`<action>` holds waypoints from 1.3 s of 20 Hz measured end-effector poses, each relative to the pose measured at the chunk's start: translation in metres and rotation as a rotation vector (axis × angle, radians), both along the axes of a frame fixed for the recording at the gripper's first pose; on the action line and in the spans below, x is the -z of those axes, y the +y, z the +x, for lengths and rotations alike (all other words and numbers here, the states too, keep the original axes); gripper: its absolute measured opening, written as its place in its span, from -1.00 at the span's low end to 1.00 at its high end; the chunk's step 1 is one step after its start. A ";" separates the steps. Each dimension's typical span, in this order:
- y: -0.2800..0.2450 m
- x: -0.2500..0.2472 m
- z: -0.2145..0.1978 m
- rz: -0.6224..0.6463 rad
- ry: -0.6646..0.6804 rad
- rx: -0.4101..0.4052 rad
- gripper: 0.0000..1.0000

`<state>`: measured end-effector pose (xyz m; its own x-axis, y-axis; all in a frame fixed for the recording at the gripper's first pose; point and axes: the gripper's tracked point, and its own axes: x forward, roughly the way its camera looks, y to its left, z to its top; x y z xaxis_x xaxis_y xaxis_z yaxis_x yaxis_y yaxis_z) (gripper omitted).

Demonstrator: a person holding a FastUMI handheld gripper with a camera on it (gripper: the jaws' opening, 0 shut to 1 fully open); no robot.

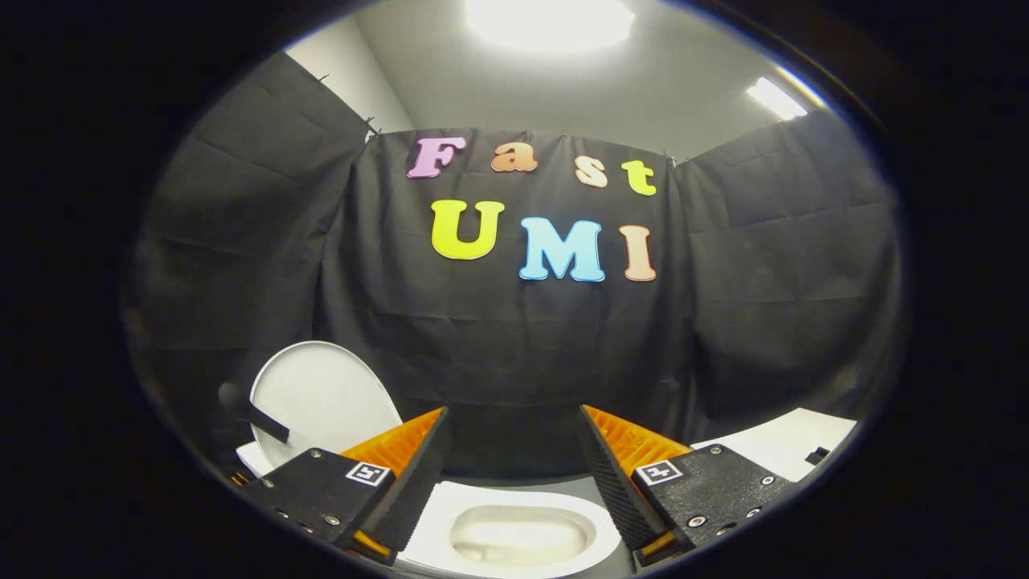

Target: Open the toilet lid.

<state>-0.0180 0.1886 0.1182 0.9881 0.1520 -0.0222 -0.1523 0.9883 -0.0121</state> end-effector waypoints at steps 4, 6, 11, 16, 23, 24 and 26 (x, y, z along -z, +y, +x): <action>-0.028 0.021 -0.003 -0.039 0.022 0.036 0.90; -0.038 0.023 -0.008 -0.045 0.013 0.043 0.90; -0.070 0.029 -0.019 0.009 -0.036 0.062 0.90; -0.090 0.050 -0.024 0.001 -0.026 0.062 0.90; -0.116 0.090 -0.030 0.042 -0.002 0.108 0.90; -0.119 0.094 -0.031 0.050 0.001 0.116 0.90; -0.124 0.103 -0.031 0.072 0.010 0.130 0.90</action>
